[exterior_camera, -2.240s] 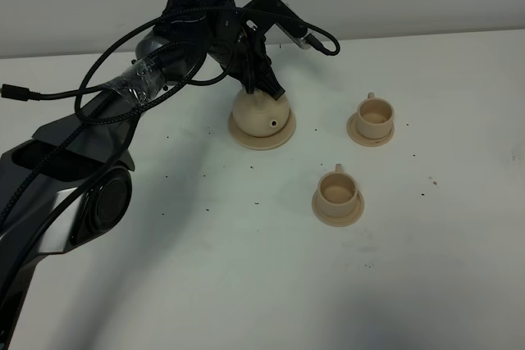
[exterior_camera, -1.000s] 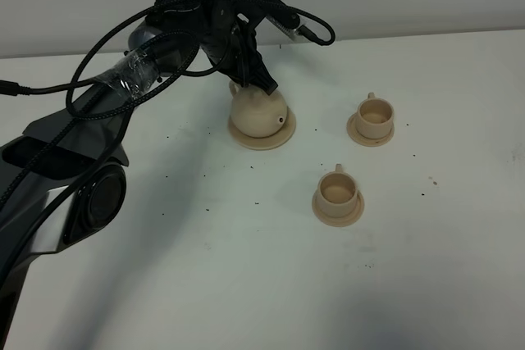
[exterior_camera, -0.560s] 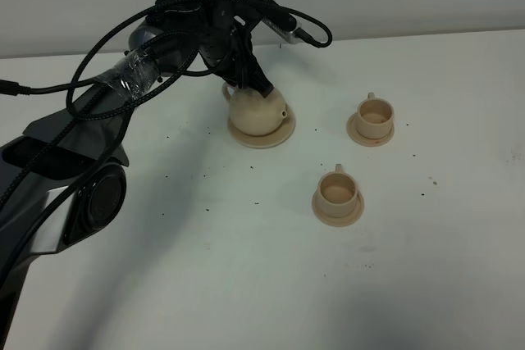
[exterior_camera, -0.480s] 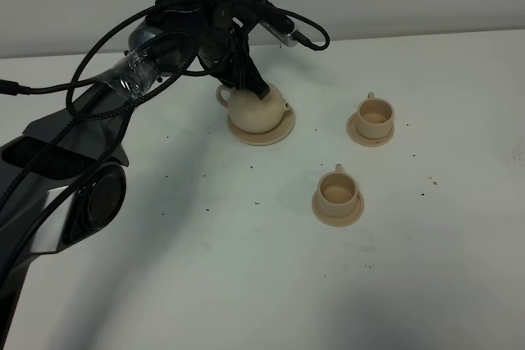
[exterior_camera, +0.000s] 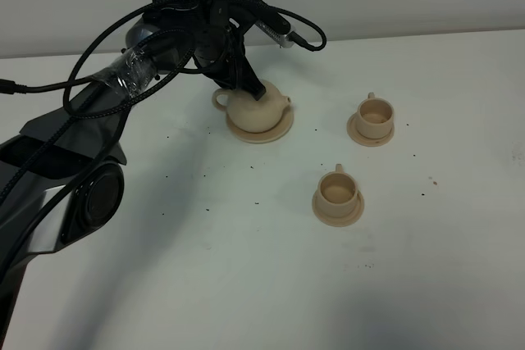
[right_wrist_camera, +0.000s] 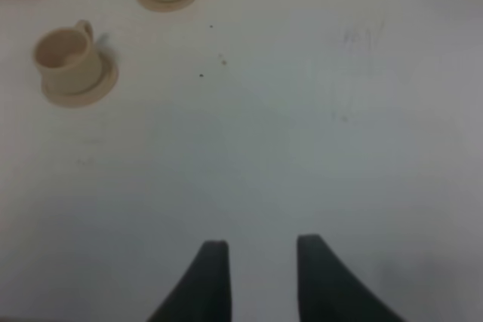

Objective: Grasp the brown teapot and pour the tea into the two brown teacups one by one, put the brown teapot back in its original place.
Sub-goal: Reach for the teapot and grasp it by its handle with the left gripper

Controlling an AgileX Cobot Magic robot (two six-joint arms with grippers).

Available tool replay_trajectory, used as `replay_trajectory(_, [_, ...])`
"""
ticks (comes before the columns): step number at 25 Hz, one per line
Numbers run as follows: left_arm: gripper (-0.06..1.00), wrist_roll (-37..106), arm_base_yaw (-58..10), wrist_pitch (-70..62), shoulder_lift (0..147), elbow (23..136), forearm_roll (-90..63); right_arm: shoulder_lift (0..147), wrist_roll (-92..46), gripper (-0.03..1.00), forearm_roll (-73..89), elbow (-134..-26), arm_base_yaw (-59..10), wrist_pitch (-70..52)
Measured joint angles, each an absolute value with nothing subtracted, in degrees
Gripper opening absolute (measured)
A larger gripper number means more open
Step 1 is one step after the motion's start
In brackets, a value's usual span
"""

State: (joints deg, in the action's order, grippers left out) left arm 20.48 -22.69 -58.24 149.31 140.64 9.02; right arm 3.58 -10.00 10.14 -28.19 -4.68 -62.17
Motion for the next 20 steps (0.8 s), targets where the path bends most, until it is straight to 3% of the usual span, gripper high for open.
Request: replay_trajectory(20, [0.21, 20.8, -22.7, -56.4, 146.6, 140.6, 5.5, 3.6, -10.1, 0.23, 10.1, -28.2, -4.7, -62.2])
